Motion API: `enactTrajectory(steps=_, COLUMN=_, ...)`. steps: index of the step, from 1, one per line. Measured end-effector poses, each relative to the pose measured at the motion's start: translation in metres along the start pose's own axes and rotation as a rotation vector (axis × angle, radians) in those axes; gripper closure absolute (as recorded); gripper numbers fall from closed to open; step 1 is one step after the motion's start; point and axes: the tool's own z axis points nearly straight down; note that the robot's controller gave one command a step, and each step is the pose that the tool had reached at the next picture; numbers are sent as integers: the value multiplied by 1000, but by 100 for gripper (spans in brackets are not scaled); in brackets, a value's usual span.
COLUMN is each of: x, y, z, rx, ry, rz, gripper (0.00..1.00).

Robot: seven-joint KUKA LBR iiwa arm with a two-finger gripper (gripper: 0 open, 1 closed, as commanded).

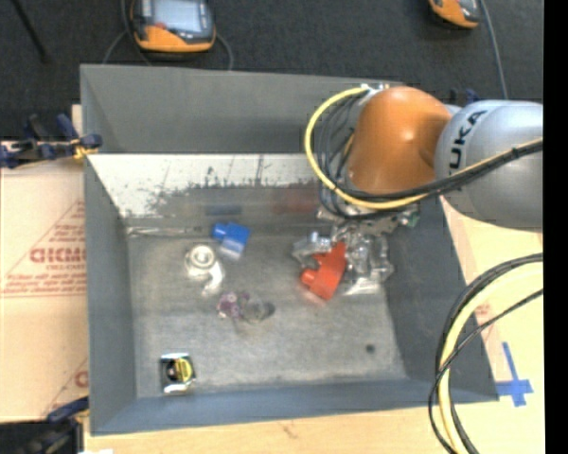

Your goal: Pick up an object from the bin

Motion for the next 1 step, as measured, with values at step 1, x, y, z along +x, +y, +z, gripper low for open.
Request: enactTrajectory(steps=1, x=-2, y=5, z=-102, rx=57, ry=-8, rz=56, gripper=100)
